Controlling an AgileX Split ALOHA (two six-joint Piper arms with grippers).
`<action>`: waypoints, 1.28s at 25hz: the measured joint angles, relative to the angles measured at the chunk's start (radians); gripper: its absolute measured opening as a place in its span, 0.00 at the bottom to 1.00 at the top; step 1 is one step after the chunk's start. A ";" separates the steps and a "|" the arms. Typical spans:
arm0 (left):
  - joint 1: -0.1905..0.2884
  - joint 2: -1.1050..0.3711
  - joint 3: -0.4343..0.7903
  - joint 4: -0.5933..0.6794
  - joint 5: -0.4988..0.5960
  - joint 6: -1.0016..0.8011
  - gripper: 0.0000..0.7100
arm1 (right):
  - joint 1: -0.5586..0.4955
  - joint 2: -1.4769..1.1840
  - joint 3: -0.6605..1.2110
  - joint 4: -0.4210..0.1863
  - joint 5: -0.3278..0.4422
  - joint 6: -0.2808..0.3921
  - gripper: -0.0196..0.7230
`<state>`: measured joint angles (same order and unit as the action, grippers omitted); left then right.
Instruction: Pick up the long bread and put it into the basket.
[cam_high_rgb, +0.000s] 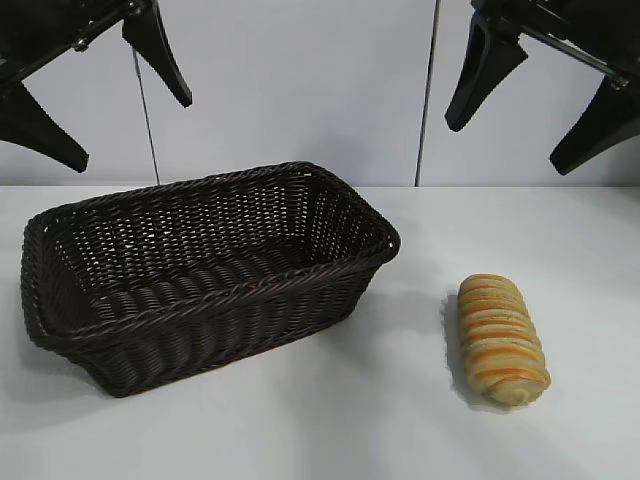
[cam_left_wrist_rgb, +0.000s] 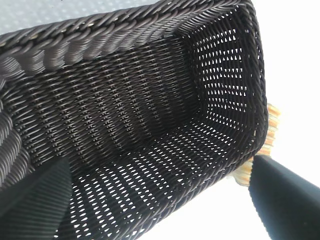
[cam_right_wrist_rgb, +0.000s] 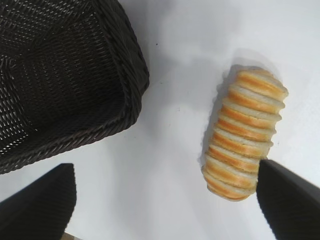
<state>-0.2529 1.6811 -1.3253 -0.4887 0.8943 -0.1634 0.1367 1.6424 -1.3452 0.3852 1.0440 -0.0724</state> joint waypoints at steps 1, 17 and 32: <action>0.000 0.000 0.000 0.000 0.000 0.000 0.98 | 0.000 0.000 0.000 0.000 0.000 0.000 0.97; 0.000 0.000 0.000 0.000 0.000 0.000 0.98 | 0.000 0.000 0.000 0.000 0.000 0.000 0.97; 0.008 0.000 0.000 0.116 -0.021 -0.061 0.98 | 0.000 0.000 0.000 0.000 0.000 0.000 0.97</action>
<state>-0.2453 1.6811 -1.3253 -0.3723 0.8730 -0.2245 0.1367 1.6424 -1.3452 0.3852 1.0440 -0.0724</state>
